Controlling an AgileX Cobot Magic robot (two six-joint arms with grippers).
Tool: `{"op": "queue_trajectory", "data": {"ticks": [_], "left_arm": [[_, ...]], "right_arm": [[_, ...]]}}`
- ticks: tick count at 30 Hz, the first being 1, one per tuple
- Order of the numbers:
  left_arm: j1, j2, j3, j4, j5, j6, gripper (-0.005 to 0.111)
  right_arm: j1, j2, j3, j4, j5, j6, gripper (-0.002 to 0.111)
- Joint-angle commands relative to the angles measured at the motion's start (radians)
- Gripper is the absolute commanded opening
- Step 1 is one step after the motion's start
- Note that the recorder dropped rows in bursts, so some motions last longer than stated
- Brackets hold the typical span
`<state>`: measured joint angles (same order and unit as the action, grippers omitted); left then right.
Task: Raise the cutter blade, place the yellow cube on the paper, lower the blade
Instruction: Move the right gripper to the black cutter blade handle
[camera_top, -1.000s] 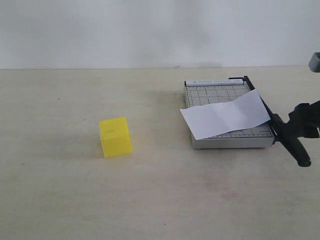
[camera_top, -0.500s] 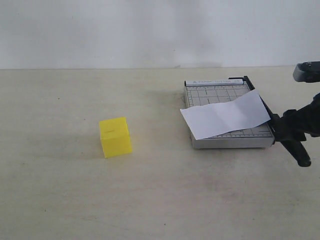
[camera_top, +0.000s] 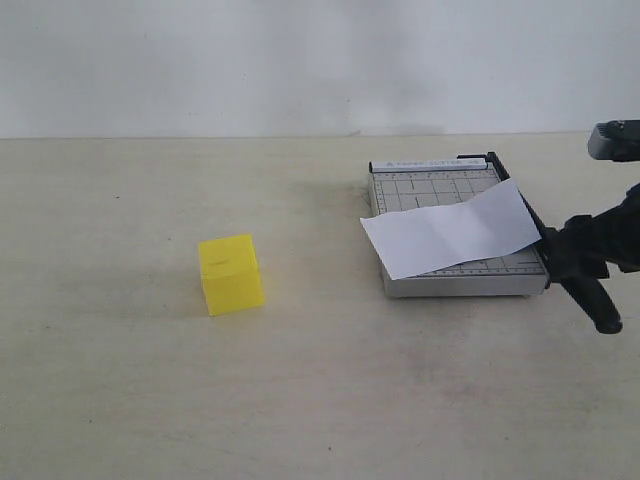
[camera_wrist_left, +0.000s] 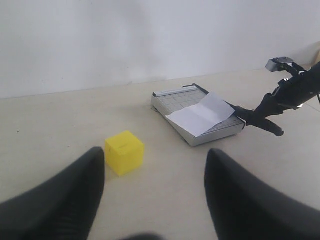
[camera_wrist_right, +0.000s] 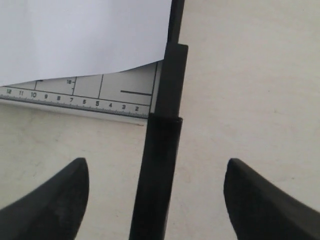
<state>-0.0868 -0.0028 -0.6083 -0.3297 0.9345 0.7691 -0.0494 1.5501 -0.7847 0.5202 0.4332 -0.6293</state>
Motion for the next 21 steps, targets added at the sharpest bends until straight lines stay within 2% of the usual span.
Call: {"op": "queue_trajectory", "data": {"ticks": [1,13,21], "left_arm": [[-0.004,0.003,0.004,0.005,-0.003,-0.01,0.058],[-0.004,0.003,0.004,0.005,-0.003,-0.012,0.058],[-0.004,0.003,0.004,0.005,-0.003,-0.012,0.058]], "right_arm": [[0.0,0.02,-0.005,0.013,-0.004,-0.009,0.071],[0.0,0.1,-0.005,0.019,-0.011,-0.013,0.07],[0.0,0.103,-0.005,0.019,-0.007,-0.009,0.048]]}}
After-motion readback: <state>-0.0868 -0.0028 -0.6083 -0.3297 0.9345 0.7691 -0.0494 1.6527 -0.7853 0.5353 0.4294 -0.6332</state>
